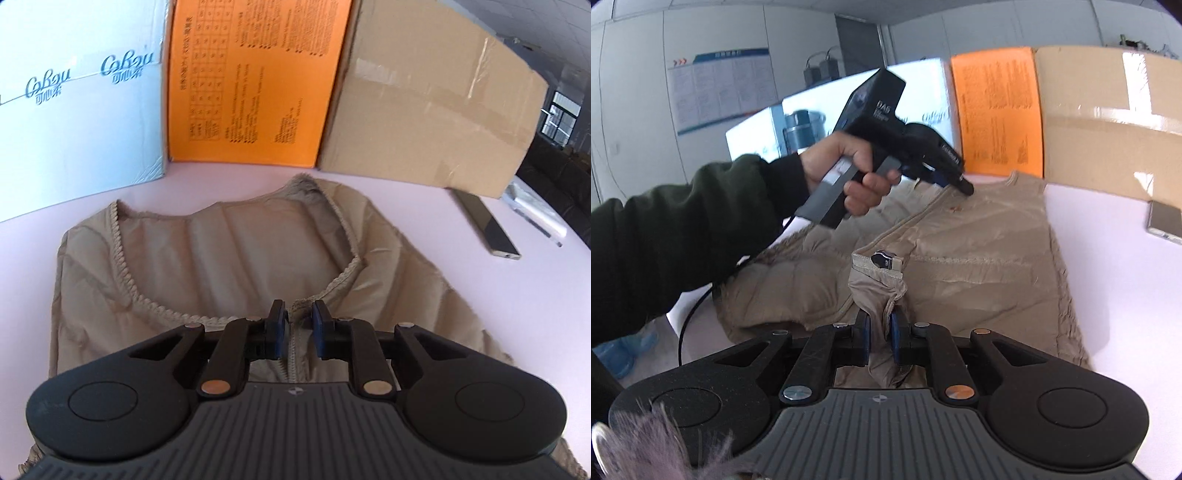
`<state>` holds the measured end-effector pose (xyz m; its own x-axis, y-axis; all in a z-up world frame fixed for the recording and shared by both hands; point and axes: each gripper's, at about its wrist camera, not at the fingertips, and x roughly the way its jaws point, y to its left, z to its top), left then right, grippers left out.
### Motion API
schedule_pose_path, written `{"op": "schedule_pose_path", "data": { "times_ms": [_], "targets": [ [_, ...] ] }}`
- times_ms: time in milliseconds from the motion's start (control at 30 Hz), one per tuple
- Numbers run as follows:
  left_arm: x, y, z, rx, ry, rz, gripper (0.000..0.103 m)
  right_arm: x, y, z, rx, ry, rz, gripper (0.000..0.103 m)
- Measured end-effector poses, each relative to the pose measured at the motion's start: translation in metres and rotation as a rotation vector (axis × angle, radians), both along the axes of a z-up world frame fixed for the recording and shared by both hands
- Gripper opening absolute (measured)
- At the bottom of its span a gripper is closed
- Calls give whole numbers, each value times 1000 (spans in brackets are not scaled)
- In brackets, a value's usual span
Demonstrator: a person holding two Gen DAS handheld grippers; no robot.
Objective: Fold clothes
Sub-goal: 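Lower the jacket front with the right tool and open it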
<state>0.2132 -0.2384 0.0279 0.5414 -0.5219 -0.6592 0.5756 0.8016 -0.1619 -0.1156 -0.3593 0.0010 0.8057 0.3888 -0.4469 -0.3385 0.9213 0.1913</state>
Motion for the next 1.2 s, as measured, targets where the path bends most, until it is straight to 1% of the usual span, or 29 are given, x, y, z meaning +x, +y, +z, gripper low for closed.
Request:
{"op": "schedule_pose_path", "data": {
  "times_ms": [33, 133, 200, 267, 300, 400, 433, 467, 500, 533, 567, 600, 633, 800, 867, 933, 967, 1033, 1100, 1133, 1200],
  "targets": [
    [3, 2, -3, -4, 11, 1, 17, 3, 4, -3, -2, 16, 4, 11],
    [7, 6, -5, -27, 30, -2, 17, 4, 7, -4, -2, 22, -3, 11],
    [7, 6, -1, -48, 30, -9, 16, 7, 6, -1, -4, 25, -7, 11],
    [7, 6, 4, -89, 22, -20, 16, 8, 7, 3, -15, 14, -19, 11],
    [6, 5, 6, -92, 15, -14, 16, 8, 8, 6, -21, 5, -25, 11],
    [7, -6, 3, -22, 2, 22, 16, 8, 13, 6, -95, -21, -69, 11],
    [7, -6, 2, -16, 1, 17, 16, 10, 16, 2, -115, -5, -71, 12],
    [6, -6, 2, -10, -1, 13, 17, 13, 19, -1, -136, 10, -73, 15],
    [5, -5, 2, -8, -4, 10, 22, 13, 23, -4, -152, 19, -74, 20],
    [4, -2, 5, -13, -10, 11, 31, 11, 25, -4, -154, 13, -71, 24],
    [3, 2, 8, -15, -16, 17, 37, 8, 26, -3, -149, 1, -66, 36],
    [1, 7, 13, -12, -27, 24, 48, 6, 27, -2, -141, -11, -62, 47],
    [-1, 11, 18, -6, -44, 32, 54, 4, 26, -1, -126, -21, -63, 48],
    [-17, 32, 40, 0, -110, 26, 56, 1, 18, 5, -30, -46, -57, 49],
    [-28, 36, 45, 5, -130, -4, 57, 1, 19, 7, 7, -34, -30, 49],
    [-41, 36, 47, 25, -157, -43, 62, -2, 22, 9, 41, -13, 12, 49],
    [-49, 35, 47, 39, -173, -71, 62, -3, 24, 10, 53, 0, 34, 49],
    [-61, 29, 44, 61, -184, -141, 62, -7, 29, 10, 52, 23, 62, 50],
    [-73, 22, 39, 84, -188, -210, 62, -10, 34, 10, 52, 41, 89, 54],
    [-77, 17, 35, 99, -185, -237, 62, -13, 36, 10, 54, 45, 102, 55],
    [-86, 6, 26, 133, -177, -290, 62, -19, 37, 16, 56, 10, 105, 56]
  ]
}}
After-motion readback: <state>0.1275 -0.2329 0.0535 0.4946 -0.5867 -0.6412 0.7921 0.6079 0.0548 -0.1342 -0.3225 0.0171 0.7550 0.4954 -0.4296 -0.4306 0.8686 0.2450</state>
